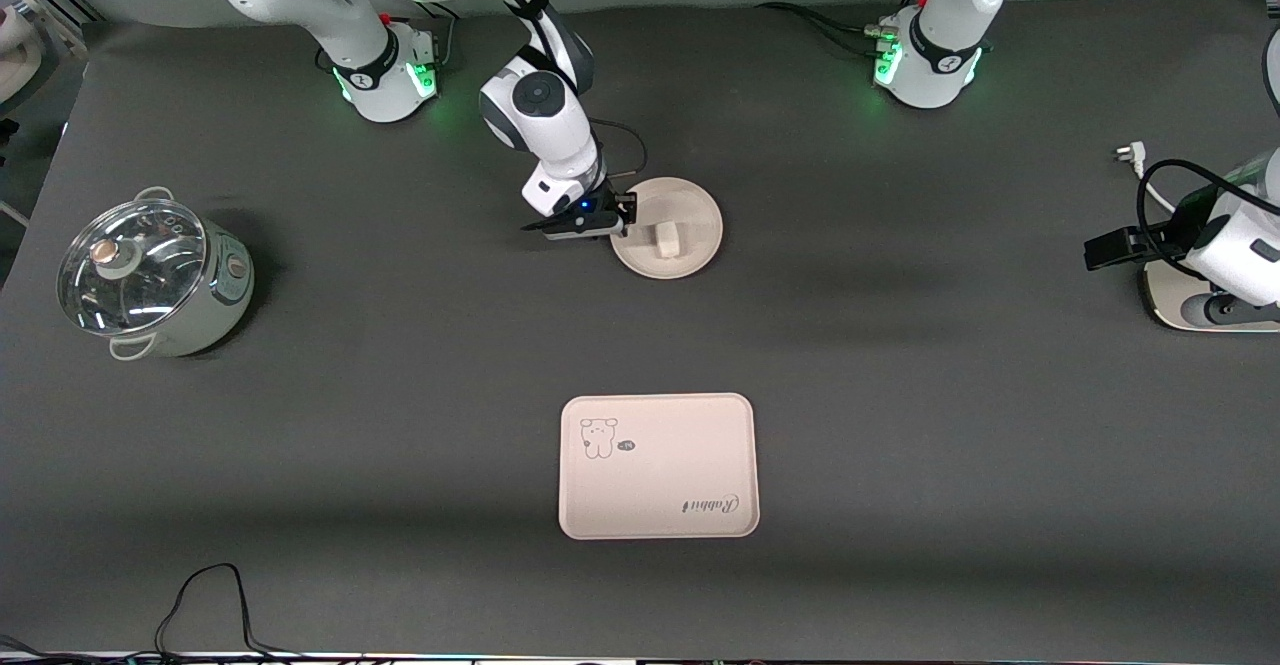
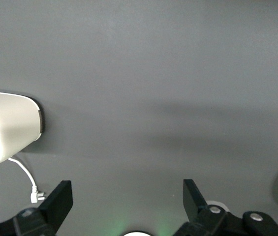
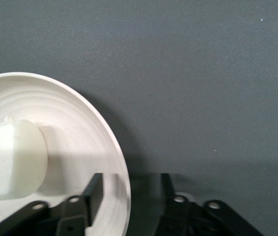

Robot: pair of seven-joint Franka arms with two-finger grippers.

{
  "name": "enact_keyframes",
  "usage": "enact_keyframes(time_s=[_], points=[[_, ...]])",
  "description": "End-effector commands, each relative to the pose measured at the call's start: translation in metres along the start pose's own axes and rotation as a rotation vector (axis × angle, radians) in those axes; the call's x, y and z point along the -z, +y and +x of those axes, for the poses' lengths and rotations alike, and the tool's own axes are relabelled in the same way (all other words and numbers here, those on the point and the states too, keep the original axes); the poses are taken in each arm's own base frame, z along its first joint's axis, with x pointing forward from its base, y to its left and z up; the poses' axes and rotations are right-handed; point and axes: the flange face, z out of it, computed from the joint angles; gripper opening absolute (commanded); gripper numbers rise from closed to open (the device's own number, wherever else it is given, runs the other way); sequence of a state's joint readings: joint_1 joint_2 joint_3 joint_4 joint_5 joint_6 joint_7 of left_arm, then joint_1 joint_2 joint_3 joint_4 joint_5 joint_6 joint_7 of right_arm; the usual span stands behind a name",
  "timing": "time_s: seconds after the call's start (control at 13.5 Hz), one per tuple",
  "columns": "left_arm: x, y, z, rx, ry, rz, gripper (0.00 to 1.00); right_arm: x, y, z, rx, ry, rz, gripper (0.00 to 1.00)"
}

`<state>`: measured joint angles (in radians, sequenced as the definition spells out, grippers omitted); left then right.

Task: Place bun in plate and plate on tray
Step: 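Lower the right gripper to the plate rim and grasp it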

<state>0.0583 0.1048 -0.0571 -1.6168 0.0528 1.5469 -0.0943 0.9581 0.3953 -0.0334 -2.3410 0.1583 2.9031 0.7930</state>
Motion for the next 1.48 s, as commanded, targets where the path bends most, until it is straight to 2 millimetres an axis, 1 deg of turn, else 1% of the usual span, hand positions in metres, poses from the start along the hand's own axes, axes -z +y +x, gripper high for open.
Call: enact_keyframes(time_s=[0.0,0.07,0.3,0.45,0.59,0.74,0.89,0.96,1.04,1.11,1.19,1.34,1.41], points=[[0.001,-0.001,-0.004,-0.016,-0.008,-0.002,1.0,0.001,-0.004,-0.001,-0.024,0.006,0.012,0.08],[0.001,-0.001,-0.004,-0.016,-0.008,-0.002,1.0,0.001,-0.005,-0.001,-0.024,0.007,0.013,0.0],[0.001,-0.001,-0.004,-0.016,-0.008,-0.002,1.0,0.002,-0.005,0.0,-0.025,0.006,0.012,0.0],[0.001,-0.001,-0.004,-0.016,-0.007,-0.002,1.0,0.013,-0.003,0.01,-0.028,0.019,0.024,0.0],[0.001,-0.001,-0.004,-0.016,-0.007,-0.002,1.0,0.039,-0.003,0.025,-0.045,0.036,0.04,0.0],[0.001,-0.001,-0.004,-0.016,-0.008,-0.002,1.0,0.075,-0.003,0.042,-0.066,0.053,0.066,0.0],[0.001,-0.002,-0.004,-0.016,-0.008,-0.002,1.0,0.108,-0.007,0.05,-0.075,0.061,0.094,0.0],[0.001,-0.002,-0.004,-0.014,-0.008,-0.002,1.0,0.118,-0.01,0.052,-0.076,0.065,0.105,0.0],[0.001,-0.002,-0.004,-0.016,-0.008,-0.002,1.0,0.122,-0.012,0.054,-0.084,0.07,0.119,0.0],[0.001,-0.002,-0.004,-0.016,-0.008,-0.002,1.0,0.126,-0.017,0.064,-0.092,0.08,0.128,0.0],[0.0,-0.002,-0.004,-0.016,-0.01,-0.002,1.0,0.12,-0.019,0.073,-0.094,0.086,0.122,0.0],[0.0,-0.002,-0.004,-0.016,-0.01,-0.002,1.0,0.113,-0.022,0.114,-0.124,0.12,0.126,0.0],[0.0,-0.002,-0.004,-0.016,-0.01,-0.002,1.0,0.11,-0.024,0.142,-0.138,0.138,0.125,0.0]])
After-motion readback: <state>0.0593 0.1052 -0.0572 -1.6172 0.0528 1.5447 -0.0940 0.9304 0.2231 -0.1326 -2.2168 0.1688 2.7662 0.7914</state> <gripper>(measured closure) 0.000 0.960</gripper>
